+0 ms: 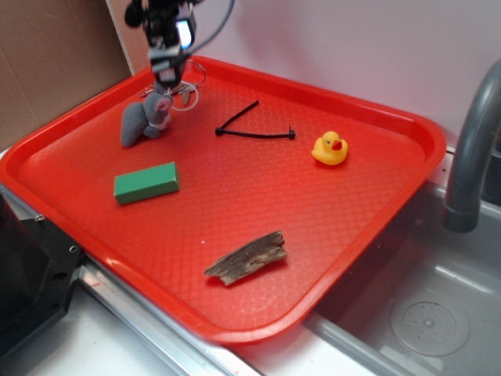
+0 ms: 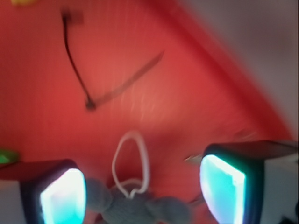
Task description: Grab the gray animal.
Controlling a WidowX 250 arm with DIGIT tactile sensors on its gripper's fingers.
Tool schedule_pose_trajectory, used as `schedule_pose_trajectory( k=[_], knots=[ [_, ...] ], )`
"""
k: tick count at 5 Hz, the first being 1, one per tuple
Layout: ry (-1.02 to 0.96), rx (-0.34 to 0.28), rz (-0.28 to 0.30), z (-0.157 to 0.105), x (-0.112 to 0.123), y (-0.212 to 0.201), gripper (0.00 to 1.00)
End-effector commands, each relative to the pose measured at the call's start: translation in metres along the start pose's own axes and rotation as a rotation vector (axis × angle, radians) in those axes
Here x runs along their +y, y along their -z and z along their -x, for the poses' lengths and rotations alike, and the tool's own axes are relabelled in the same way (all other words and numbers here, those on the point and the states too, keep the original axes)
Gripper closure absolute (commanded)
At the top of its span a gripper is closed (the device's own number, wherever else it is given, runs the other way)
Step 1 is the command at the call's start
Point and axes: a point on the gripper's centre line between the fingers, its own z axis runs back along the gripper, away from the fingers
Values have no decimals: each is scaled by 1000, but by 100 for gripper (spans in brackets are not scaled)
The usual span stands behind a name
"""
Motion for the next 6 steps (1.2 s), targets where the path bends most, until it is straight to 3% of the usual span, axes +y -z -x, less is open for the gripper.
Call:
schedule_pose_trajectory(
  k=[1,2,3,4,5,6],
  knots=[
    [-42,26,12,12,-11,7,0],
    [-76,103,40,24,-9,29,0],
    [-91,121,41,29,-9,39,100],
    [-130,181,56,37,-5,58,100],
    [-150,174,25,36,-4,47,100],
    [-313,76,-53,15,-18,-3,100]
  ],
)
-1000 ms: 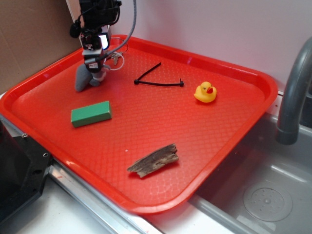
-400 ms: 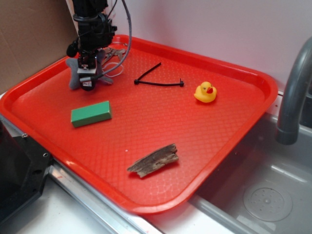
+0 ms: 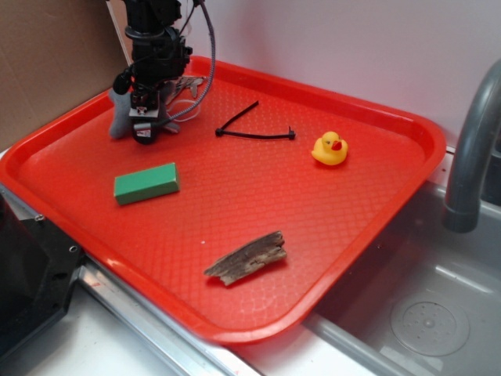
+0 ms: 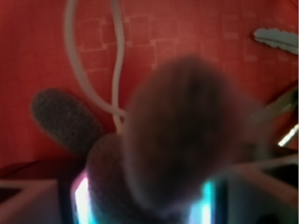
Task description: Grab the gray animal.
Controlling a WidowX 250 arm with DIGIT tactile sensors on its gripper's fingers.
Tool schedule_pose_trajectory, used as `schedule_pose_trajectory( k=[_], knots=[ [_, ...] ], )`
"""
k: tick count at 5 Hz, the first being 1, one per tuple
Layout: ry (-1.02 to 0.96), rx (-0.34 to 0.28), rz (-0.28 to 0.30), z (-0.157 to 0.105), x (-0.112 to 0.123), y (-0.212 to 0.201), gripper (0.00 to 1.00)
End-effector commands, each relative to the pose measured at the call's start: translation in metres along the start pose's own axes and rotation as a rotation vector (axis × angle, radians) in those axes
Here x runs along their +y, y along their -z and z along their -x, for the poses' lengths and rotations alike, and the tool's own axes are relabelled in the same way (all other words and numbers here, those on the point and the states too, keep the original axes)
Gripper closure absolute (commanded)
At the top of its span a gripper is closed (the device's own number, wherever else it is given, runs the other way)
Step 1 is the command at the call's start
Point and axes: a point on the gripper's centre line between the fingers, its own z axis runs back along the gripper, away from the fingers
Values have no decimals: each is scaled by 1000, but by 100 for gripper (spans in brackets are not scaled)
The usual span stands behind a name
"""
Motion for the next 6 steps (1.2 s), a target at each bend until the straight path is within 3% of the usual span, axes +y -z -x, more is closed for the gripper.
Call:
schedule_pose_trajectory(
  k=[1,2,3,4,5,6],
  knots=[
    [-428,-212,-73,-16,-67,-109,100],
    [-661,-277,10,-20,-103,-166,100],
    [-736,-328,102,-15,-120,-221,100],
    [-728,-377,131,-4,-127,-271,100],
    [-717,-419,119,7,-131,-320,100],
    [-684,-390,50,2,-131,-322,100]
  ],
)
